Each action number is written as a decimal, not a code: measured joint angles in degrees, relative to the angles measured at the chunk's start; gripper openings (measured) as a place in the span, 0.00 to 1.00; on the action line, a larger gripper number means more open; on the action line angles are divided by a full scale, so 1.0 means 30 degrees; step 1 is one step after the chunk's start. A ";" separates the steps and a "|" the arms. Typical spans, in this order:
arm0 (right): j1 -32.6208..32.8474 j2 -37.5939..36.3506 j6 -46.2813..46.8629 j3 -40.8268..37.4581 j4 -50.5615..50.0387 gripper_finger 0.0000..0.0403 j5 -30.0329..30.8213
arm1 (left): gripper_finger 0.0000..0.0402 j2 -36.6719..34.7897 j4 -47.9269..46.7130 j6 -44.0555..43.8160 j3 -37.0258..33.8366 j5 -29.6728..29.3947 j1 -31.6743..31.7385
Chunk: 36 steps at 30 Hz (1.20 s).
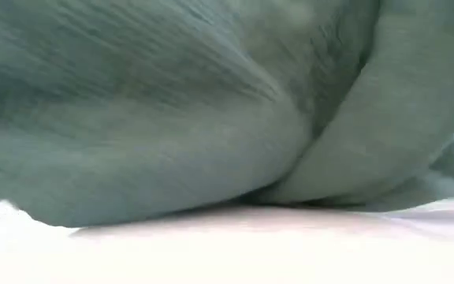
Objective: Fold laundry
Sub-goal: Fold the green polo shirt from the white laundry organizer
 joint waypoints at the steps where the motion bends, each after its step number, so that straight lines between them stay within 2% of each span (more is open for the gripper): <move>1: -0.0565 0.0173 -0.0235 -0.0183 -0.0518 0.03 -0.0011 | 0.00 -0.0307 -0.1279 -0.0542 0.0000 -0.1202 0.0000; 3: -0.1852 0.0480 -0.0590 -0.1214 -0.0739 0.03 -0.0612 | 0.00 -0.0749 -0.4803 -0.2956 -0.0007 -0.3475 0.0021; 5: -0.3125 0.0632 -0.1719 -0.3141 -0.0287 0.03 -0.1967 | 0.00 -0.0967 -0.9046 -0.6749 -0.0007 -0.4815 0.0136; 10: -0.6267 0.0716 -0.3825 -0.9164 0.2705 0.03 -0.4087 | 0.00 -0.0989 -1.8109 -1.6483 -0.0029 -0.4859 0.0335; 14: -0.8246 0.0697 -0.3548 -1.2784 0.3989 0.04 -0.4077 | 0.00 -0.0870 -2.1940 -2.0757 -0.0029 -0.4195 0.0335; 20: -0.9130 0.0604 -0.3288 -1.4902 0.4326 0.16 -0.4091 | 0.00 -0.0870 -2.3493 -2.2251 -0.0029 -0.3618 0.0335; 29: -0.8370 -0.0156 -0.1834 -1.6064 0.5180 0.46 -0.4089 | 0.00 -0.0747 -2.3530 -2.2084 -0.0036 -0.3375 0.0335; 32: -0.7360 -0.1581 -0.1110 -1.8108 0.7766 0.54 -0.4003 | 0.00 -0.0740 -2.3525 -2.2084 -0.0036 -0.3183 0.0335; 36: -0.6476 -0.2946 -0.0544 -2.1655 1.4782 0.58 -0.3215 | 0.00 -0.0739 -2.3513 -2.1721 -0.0036 -0.3013 0.0335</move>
